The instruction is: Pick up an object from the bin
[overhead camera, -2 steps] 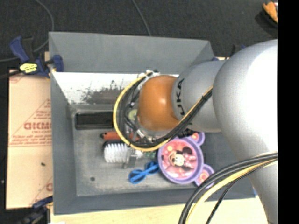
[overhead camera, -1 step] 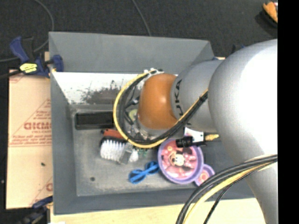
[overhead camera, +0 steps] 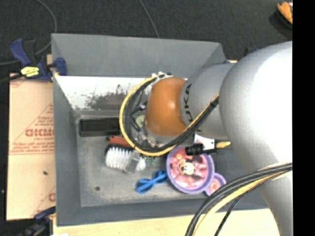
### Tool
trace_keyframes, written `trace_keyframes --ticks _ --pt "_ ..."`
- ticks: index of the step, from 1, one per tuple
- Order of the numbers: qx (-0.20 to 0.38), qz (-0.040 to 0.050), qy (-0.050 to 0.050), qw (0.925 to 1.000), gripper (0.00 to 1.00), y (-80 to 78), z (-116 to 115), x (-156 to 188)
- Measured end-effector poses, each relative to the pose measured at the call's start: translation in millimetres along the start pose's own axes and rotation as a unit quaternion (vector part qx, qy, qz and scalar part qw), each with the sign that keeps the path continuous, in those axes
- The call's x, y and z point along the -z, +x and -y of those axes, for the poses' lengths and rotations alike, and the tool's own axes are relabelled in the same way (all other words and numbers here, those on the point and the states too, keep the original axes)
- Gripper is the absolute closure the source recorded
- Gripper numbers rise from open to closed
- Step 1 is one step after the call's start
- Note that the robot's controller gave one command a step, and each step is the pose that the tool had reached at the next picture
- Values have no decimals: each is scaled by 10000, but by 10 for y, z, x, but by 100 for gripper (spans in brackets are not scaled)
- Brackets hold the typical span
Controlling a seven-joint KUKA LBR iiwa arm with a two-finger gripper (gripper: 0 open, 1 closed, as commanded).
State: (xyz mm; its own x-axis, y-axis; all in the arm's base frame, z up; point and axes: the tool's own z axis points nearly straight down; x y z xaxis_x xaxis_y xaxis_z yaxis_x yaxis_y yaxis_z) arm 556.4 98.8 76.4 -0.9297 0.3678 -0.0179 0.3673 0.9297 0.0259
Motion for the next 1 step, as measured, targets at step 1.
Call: trace_keyframes --ticks 1 --pt "3 1 -3 10000 100 -1 -2 22"
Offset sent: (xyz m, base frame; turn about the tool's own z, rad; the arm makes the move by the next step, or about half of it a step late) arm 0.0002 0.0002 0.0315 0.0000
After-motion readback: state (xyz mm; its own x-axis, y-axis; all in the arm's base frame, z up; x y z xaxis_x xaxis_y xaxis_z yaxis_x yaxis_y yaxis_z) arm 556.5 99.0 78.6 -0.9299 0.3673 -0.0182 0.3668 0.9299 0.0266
